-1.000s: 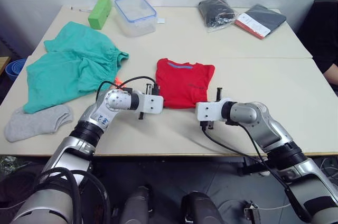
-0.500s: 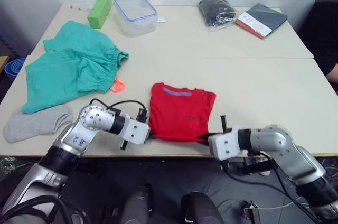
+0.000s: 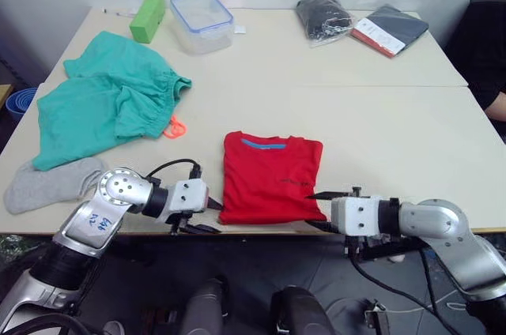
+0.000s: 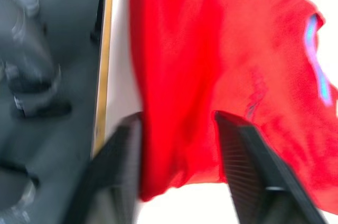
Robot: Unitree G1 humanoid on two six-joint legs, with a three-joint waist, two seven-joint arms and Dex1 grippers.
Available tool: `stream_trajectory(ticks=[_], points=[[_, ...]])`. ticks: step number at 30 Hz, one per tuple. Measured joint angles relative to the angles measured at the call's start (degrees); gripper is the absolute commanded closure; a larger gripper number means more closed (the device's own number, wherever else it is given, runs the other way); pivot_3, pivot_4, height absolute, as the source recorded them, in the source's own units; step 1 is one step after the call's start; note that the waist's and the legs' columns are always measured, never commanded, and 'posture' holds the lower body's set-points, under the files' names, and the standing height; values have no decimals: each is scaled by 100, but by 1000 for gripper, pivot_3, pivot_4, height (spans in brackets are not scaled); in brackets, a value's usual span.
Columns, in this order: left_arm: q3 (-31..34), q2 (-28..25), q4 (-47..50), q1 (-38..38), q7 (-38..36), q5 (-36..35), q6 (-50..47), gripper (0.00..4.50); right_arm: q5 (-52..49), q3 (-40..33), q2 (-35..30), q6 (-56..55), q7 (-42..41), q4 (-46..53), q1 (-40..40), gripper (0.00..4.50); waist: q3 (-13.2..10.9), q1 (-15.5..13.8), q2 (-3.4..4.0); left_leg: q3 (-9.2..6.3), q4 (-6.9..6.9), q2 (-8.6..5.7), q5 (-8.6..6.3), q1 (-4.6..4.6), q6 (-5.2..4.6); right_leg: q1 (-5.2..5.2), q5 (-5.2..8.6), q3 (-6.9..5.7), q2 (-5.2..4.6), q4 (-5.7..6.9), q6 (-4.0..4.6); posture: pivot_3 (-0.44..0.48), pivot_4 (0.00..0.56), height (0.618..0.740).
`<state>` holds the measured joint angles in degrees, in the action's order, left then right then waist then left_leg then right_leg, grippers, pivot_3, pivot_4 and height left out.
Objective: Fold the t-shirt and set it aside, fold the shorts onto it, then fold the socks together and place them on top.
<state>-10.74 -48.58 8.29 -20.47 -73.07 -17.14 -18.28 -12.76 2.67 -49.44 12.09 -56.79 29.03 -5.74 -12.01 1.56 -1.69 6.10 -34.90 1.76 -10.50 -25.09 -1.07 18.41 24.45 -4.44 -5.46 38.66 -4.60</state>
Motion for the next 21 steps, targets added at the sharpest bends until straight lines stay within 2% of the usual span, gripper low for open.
stream_trajectory(ticks=[2,3,5,8,12,16,19,21], points=[[296,107,-147,-186,12,-427,-509,474,-603,-322,27,712,80,91,-185,1780,0,-3,0,-4,-1,-1,-1,-1,-2,-2,0,-1,-1,0,0,0,150,740],[415,189,-240,-340,67,-595,-728,474,-780,-402,90,973,180,97,-354,1780,0,-12,-1,-7,-3,-1,-1,-3,-3,-1,0,-3,-1,0,0,0,150,740],[637,404,-355,-716,231,-909,-1202,450,-1008,-466,320,1454,469,95,-705,2178,0,-31,-1,-13,-6,-5,-1,-7,-3,-2,0,-6,-2,1,0,0,150,740],[780,739,-489,-1143,354,-1194,-1610,976,-1098,-298,654,1936,815,15,-1019,2998,0,-31,-1,-9,-5,-9,-1,-12,-2,2,0,-5,-3,-2,-1,0,150,740],[381,1176,-836,-1373,427,-902,-1411,2249,-830,311,1217,2059,1181,-353,-1351,4408,0,-10,0,1,-4,-9,3,-10,3,6,0,-1,2,-1,-1,0,150,740],[-1,2000,-1277,-1594,711,-672,-1272,3534,-330,971,1590,1962,1419,-751,-1491,4500,0,-15,-1,1,-12,-9,4,-18,1,10,0,0,2,4,-1,0,150,740],[-114,2211,-1377,-1674,816,-527,-1095,4426,-56,1303,1641,1894,1430,-925,-1500,4500,0,-16,-1,0,-15,-9,4,-17,1,8,0,-1,2,5,-1,0,150,740],[-219,2268,-1486,-1674,908,-283,-886,4470,130,1359,1641,1869,1445,-1105,-1501,4500,0,-14,-1,0,-14,-8,5,-13,2,7,0,-1,3,6,-1,0,150,740]])
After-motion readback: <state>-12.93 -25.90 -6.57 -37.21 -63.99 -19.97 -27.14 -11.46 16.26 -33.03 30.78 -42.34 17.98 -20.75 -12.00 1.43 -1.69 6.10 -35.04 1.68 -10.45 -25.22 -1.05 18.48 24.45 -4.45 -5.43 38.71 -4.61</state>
